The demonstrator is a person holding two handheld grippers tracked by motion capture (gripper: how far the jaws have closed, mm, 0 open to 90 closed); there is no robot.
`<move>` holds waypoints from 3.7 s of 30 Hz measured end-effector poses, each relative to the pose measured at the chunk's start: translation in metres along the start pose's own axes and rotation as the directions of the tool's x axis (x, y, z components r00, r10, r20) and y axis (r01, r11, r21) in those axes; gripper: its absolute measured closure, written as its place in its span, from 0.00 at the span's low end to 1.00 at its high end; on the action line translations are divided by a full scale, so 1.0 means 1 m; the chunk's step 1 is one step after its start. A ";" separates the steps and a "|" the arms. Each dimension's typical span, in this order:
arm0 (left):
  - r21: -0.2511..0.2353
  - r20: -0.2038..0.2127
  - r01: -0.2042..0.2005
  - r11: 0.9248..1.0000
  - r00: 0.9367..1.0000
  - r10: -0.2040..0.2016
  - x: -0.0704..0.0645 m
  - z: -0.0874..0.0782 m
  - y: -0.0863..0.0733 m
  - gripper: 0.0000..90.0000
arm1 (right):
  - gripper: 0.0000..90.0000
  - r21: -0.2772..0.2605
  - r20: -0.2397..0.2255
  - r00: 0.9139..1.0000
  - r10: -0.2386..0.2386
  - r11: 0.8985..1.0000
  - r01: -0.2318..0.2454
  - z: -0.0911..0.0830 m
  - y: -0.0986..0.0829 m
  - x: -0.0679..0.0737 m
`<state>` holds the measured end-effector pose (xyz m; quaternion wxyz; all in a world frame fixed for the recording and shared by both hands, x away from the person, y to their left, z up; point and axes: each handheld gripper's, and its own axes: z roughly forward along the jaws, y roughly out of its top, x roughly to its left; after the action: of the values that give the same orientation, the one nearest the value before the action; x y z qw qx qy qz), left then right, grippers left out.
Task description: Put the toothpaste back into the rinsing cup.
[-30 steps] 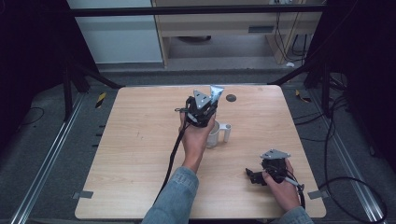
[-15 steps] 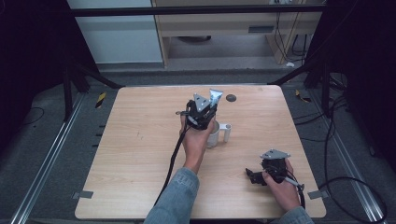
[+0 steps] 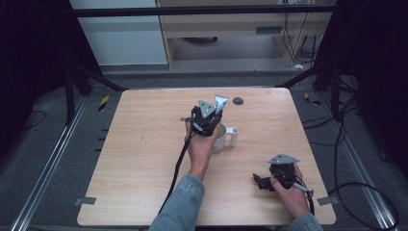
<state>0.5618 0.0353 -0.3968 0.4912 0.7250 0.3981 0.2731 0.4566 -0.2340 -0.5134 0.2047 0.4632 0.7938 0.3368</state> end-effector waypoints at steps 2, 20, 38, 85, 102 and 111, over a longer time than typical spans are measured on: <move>-0.002 0.000 0.001 1.000 1.000 -0.001 0.001 0.000 -0.002 0.87 | 0.00 0.000 0.000 1.000 0.000 1.000 0.000 0.000 0.000 0.000; 0.027 -0.005 -0.003 1.000 1.000 0.003 0.001 0.005 -0.007 0.87 | 0.00 0.000 -0.001 1.000 0.000 1.000 0.000 0.000 0.000 0.000; 0.080 -0.001 0.000 0.997 1.000 0.001 0.000 0.013 -0.012 0.87 | 0.00 0.000 -0.001 1.000 0.001 1.000 -0.001 0.000 0.000 0.000; 0.142 0.003 -0.007 0.990 1.000 0.006 -0.004 0.013 -0.006 0.80 | 0.00 0.001 0.000 1.000 0.001 1.000 -0.001 0.000 0.000 0.000; 0.156 -0.004 -0.022 0.988 1.000 0.023 -0.005 0.012 -0.009 0.73 | 0.00 0.001 -0.001 1.000 0.002 1.000 -0.002 0.000 0.000 0.000; 0.151 -0.008 -0.022 0.988 1.000 0.023 -0.004 0.009 -0.010 0.70 | 0.00 0.000 -0.002 1.000 0.001 1.000 -0.001 0.000 0.000 0.000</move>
<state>0.5637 0.0300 -0.4093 0.4299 0.7634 0.4117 0.2510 0.4566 -0.2340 -0.5133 0.2039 0.4633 0.7938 0.3372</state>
